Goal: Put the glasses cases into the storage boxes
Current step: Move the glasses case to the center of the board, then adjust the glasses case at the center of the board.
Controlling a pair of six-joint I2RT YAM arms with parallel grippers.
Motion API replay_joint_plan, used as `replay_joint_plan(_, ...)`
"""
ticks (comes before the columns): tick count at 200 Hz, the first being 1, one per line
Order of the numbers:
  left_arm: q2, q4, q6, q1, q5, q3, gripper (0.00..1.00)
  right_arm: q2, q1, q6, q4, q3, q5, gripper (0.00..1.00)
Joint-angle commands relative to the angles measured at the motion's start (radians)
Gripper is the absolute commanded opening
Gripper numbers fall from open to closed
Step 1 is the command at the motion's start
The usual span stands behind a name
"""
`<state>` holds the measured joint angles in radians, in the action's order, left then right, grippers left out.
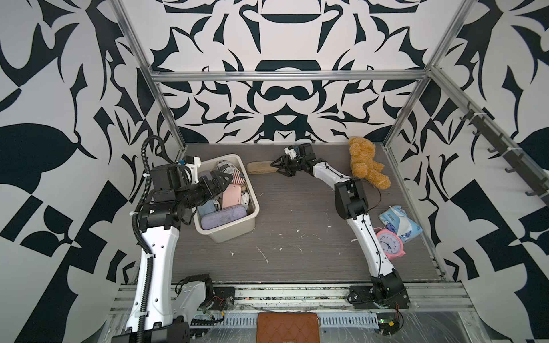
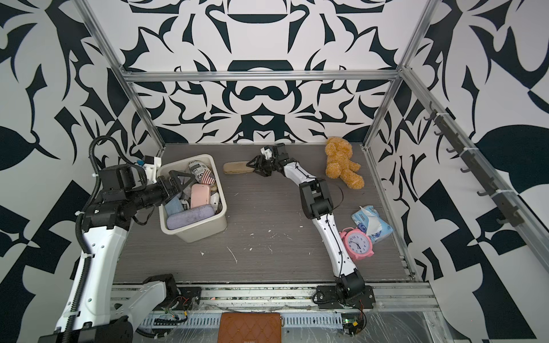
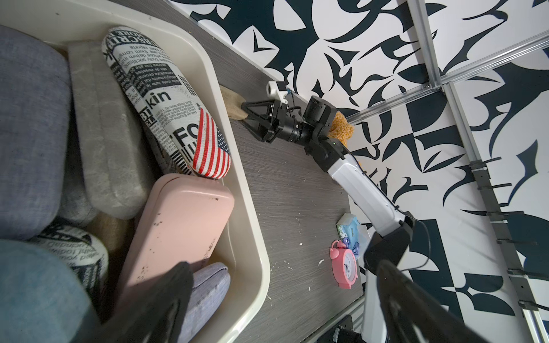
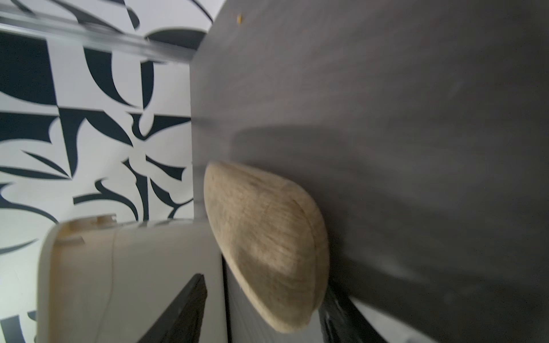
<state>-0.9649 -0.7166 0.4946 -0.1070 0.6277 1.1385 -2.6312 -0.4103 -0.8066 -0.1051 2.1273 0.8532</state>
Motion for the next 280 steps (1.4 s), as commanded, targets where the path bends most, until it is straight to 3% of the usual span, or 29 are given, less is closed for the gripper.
replay_joint_plan(1,0.015,-0.054,-0.013,-0.002,-0.047,-0.007,0.99,0.162,-0.022,0.133,-0.043,-0.232,-0.065,0.62)
replay_joint_plan(11,0.009,-0.075,-0.004,-0.003,-0.088,-0.009,0.99,0.27,-0.025,0.109,0.035,-0.347,-0.083,0.61)
replay_joint_plan(27,-0.018,-0.131,-0.003,-0.003,-0.164,-0.003,0.99,0.383,-0.034,0.177,-0.049,-0.433,-0.183,0.61)
replay_joint_plan(66,-0.048,-0.175,0.011,-0.002,-0.361,-0.005,0.99,0.575,-0.121,0.302,-0.267,-0.474,-0.489,0.65)
replay_joint_plan(88,-0.029,-0.07,0.05,-0.002,-0.294,-0.039,0.99,0.573,-0.183,0.373,-0.384,-0.376,-0.668,0.65)
replay_joint_plan(121,-0.054,-0.05,0.06,-0.002,-0.216,-0.023,0.99,0.37,-0.243,0.577,-0.58,-0.047,-0.895,0.73)
replay_joint_plan(186,-0.036,-0.063,0.048,-0.002,-0.177,-0.034,0.99,0.077,-0.251,0.715,-0.6,0.345,-0.971,0.87)
replay_joint_plan(225,-0.019,-0.062,0.047,-0.002,-0.165,-0.041,0.99,-0.007,-0.248,0.733,-0.57,0.385,-0.896,0.88)
replay_joint_plan(239,-0.017,-0.06,0.047,-0.002,-0.158,-0.044,0.99,-0.034,-0.243,0.72,-0.552,0.403,-0.817,0.87)
replay_joint_plan(280,-0.017,-0.069,0.043,-0.002,-0.154,-0.046,0.99,-0.082,-0.255,0.761,-0.532,0.472,-0.849,0.85)
